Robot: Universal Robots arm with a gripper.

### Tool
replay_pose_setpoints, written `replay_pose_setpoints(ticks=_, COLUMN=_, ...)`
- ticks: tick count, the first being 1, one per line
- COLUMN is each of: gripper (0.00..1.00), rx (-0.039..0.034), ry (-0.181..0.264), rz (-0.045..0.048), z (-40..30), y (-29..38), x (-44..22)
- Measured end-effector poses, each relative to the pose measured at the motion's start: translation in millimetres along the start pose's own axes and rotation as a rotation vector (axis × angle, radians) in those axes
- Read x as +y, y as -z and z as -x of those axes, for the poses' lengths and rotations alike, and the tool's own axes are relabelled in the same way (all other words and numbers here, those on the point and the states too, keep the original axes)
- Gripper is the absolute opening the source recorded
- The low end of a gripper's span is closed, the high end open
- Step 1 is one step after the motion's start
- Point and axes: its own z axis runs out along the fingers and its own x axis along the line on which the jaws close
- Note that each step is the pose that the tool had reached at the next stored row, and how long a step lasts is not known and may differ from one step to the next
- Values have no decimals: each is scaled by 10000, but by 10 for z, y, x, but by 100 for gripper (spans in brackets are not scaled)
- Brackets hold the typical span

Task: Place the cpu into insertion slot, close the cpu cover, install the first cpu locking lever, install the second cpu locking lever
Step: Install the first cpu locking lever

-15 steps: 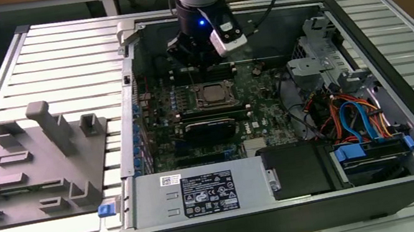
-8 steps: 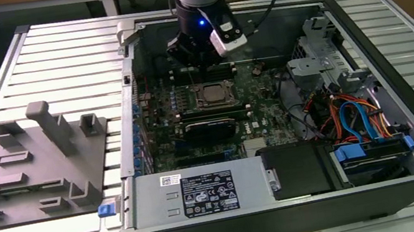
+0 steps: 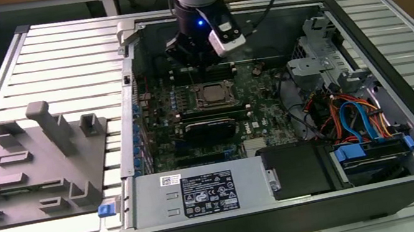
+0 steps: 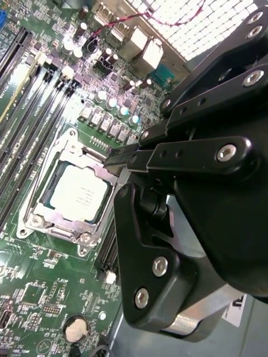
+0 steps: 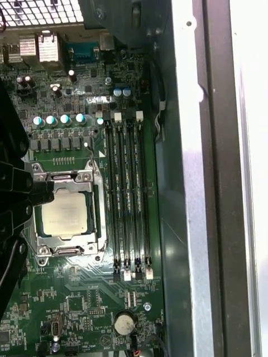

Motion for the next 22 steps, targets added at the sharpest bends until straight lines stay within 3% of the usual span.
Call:
replay_pose_setpoints(ticks=11, gripper=10, rx=3, ry=108, rz=0, z=-159, y=-1, x=-13)
replay_pose_setpoints(ticks=17, gripper=10, rx=3, ry=180, rz=1, z=-279, y=-2, x=-23)
replay_pose_setpoints(ticks=22, gripper=10, rx=5, ry=243, rz=1, z=-308, y=-3, x=-25)
